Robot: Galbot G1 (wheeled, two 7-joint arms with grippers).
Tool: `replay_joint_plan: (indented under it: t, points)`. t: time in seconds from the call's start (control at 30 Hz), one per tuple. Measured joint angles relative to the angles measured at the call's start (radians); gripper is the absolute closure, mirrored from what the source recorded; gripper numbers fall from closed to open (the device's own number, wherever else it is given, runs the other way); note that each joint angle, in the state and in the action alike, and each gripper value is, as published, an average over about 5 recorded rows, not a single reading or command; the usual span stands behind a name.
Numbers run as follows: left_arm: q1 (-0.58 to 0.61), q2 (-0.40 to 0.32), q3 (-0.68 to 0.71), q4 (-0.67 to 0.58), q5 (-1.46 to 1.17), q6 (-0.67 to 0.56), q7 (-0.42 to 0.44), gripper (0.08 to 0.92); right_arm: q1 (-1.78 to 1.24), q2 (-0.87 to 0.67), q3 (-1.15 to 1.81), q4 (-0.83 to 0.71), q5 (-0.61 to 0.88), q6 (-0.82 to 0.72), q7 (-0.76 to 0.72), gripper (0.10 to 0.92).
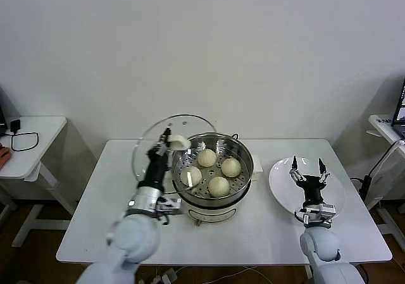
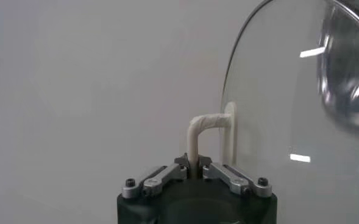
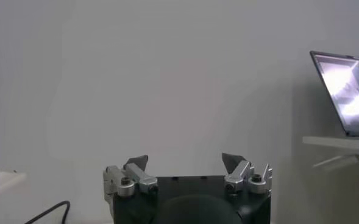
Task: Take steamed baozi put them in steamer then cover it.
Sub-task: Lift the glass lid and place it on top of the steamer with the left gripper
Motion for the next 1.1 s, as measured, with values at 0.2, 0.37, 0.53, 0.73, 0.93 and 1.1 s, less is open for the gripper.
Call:
replay_joint_plan:
  t: [0.2, 0.37, 0.53, 0.73, 0.93, 1.1]
  points:
    - [-0.057, -0.073, 0.103, 0.029, 0.094, 0.086, 0.087, 0.812, 0.01, 0.015, 0.004, -0.024, -0.012, 0.005, -0.005, 0.203]
    - [-0.086, -0.124, 0.156, 0.065, 0.167, 0.125, 0.133, 0.812, 0.016, 0.024, 0.003, -0.038, -0.022, 0.006, -0.005, 0.203]
    - [-0.106, -0.164, 0.192, 0.107, 0.237, 0.141, 0.16, 0.812, 0.017, 0.03, 0.001, -0.046, -0.031, 0.005, -0.005, 0.203]
    - [-0.125, -0.192, 0.217, 0.157, 0.313, 0.142, 0.183, 0.812, 0.016, 0.035, 0.001, -0.052, -0.036, 0.005, -0.006, 0.203]
    - [-0.14, -0.208, 0.231, 0.2, 0.36, 0.139, 0.2, 0.812, 0.014, 0.035, 0.004, -0.056, -0.04, 0.005, -0.006, 0.203]
    - [-0.152, -0.223, 0.236, 0.235, 0.386, 0.134, 0.204, 0.812, 0.014, 0.039, 0.007, -0.061, -0.043, 0.005, -0.007, 0.203]
